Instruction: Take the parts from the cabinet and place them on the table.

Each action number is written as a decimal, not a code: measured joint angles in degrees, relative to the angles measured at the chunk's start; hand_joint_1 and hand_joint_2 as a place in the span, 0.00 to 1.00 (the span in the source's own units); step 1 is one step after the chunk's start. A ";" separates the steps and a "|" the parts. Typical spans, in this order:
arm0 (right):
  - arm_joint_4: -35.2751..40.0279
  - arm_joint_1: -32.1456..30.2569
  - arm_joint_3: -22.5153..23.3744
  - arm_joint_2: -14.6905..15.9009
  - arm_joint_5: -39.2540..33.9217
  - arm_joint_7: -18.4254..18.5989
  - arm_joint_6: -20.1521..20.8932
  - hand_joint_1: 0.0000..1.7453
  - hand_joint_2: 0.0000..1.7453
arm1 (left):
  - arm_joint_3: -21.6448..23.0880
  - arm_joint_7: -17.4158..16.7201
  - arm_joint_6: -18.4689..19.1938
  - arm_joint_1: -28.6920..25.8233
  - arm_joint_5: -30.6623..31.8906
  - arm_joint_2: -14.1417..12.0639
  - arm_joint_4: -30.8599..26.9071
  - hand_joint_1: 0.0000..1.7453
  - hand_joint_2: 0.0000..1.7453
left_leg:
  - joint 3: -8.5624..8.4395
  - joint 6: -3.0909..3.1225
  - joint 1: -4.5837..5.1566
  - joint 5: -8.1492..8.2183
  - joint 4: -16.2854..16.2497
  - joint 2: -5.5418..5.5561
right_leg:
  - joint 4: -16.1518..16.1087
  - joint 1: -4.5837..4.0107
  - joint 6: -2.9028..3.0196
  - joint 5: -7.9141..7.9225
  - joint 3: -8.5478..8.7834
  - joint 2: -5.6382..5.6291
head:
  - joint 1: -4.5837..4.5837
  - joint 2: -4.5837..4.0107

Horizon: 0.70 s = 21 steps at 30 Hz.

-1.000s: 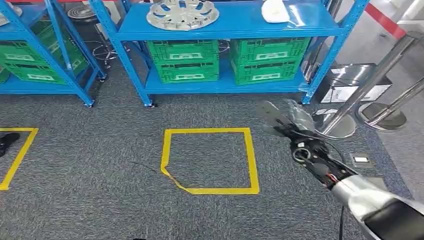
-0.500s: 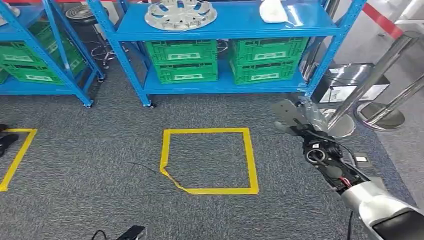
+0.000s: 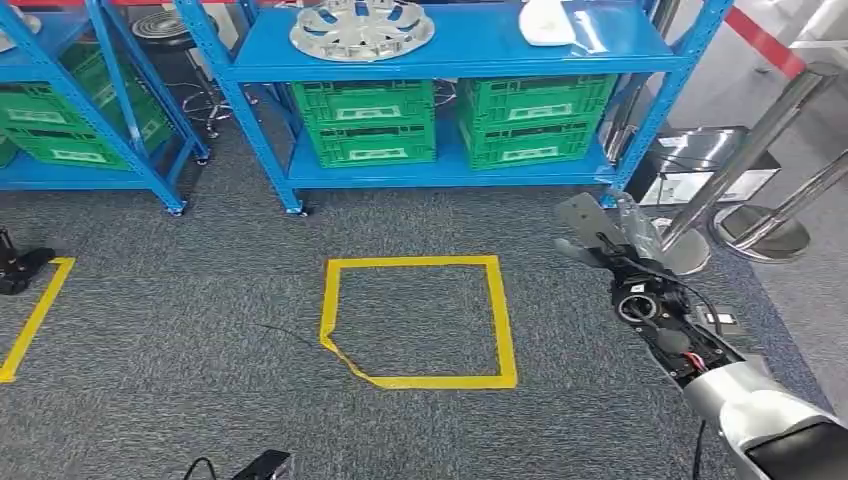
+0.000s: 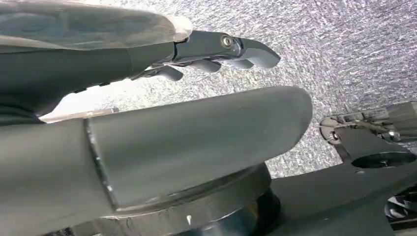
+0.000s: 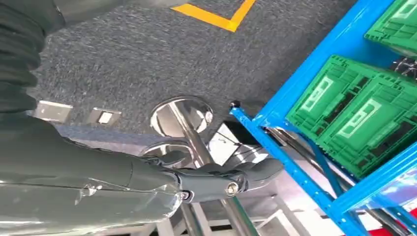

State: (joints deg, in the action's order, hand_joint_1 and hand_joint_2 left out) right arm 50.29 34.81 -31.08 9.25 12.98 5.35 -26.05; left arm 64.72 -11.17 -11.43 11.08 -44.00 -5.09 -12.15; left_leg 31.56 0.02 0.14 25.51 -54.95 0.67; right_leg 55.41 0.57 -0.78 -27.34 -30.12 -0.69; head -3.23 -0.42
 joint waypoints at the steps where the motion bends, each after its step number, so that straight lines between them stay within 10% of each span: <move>1: 0.00 -0.01 0.04 0.00 0.00 -0.02 0.00 0.00 1.00 | 0.00 -0.02 0.00 0.01 0.00 0.00 0.00 0.00 0.00 | 0.00 0.00 0.00 0.00 0.00 0.00 | 0.00 0.00 0.00 0.00 0.00 0.00 | 0.00 0.00; 21: 0.02 -0.18 0.85 0.00 0.00 -0.02 0.07 0.00 1.00 | 0.70 0.00 0.00 0.05 0.00 -0.04 0.00 0.00 0.00 | 0.00 0.00 0.00 0.00 0.01 0.00 | 0.00 0.00 0.00 0.00 -0.01 0.00 | 0.00 0.00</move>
State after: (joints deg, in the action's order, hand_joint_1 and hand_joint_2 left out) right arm 50.31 34.63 -30.23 9.25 12.98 5.33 -25.99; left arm 65.42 -11.17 -11.43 11.13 -44.00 -5.14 -12.15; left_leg 31.56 0.02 0.14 25.52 -54.95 0.67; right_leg 55.41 0.57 -0.78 -27.34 -30.12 -0.69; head -3.23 -0.42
